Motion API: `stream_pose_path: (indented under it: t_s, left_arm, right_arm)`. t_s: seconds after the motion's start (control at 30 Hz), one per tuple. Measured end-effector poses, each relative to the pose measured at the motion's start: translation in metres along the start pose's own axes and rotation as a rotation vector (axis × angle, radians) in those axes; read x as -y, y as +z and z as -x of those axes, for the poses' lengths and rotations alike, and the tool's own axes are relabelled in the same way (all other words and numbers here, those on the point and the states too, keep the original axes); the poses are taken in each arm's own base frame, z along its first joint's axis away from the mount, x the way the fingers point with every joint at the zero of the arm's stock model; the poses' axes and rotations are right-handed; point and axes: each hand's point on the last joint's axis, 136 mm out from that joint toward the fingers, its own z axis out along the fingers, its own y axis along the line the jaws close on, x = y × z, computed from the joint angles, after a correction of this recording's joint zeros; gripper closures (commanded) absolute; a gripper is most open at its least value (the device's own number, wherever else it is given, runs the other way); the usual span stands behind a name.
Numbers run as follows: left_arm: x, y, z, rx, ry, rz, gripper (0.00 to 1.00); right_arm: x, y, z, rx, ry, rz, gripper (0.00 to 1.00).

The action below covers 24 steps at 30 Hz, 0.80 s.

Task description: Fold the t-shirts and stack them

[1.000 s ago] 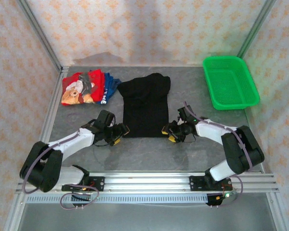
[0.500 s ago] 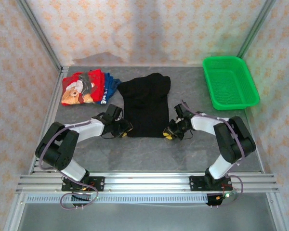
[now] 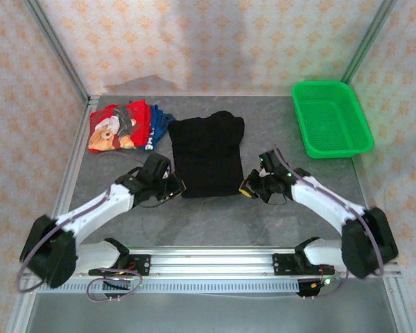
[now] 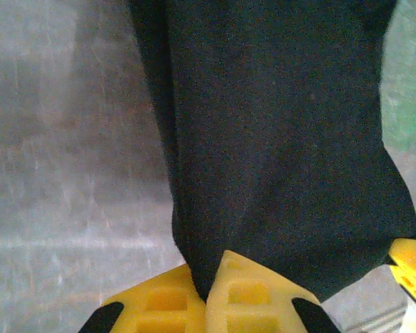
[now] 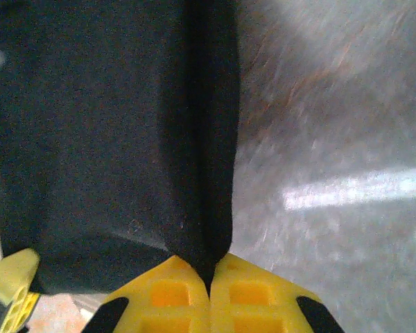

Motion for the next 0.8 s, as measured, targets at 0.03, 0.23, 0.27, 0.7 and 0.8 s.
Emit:
stream_pose_path:
  t_s: [0.03,0.23,0.27,0.7,0.8]
  left_arm:
    - [0.001,-0.007,-0.008,0.0,0.012,-0.009,1.0]
    - [-0.009,-0.032,-0.049,-0.02,0.021,-0.022,1.0]
    - [-0.01,-0.035,-0.054,-0.024,0.021,-0.02,1.0]
    - [0.02,-0.087,-0.065,0.017,0.028,-0.067,1.0]
    - [0.036,-0.098,-0.043,0.066,-0.005,-0.08,1.0]
  right_arm:
    - [-0.001,-0.007,-0.01,0.0,-0.013,0.018,1.0]
    - [0.016,-0.027,-0.065,-0.051,-0.02,0.029,1.0]
    - [0.017,-0.03,-0.071,-0.055,-0.018,0.029,1.0]
    - [-0.022,-0.081,-0.085,0.007,-0.035,0.065,1.0]
    - [-0.043,-0.087,-0.071,0.037,-0.044,0.066,1.0]
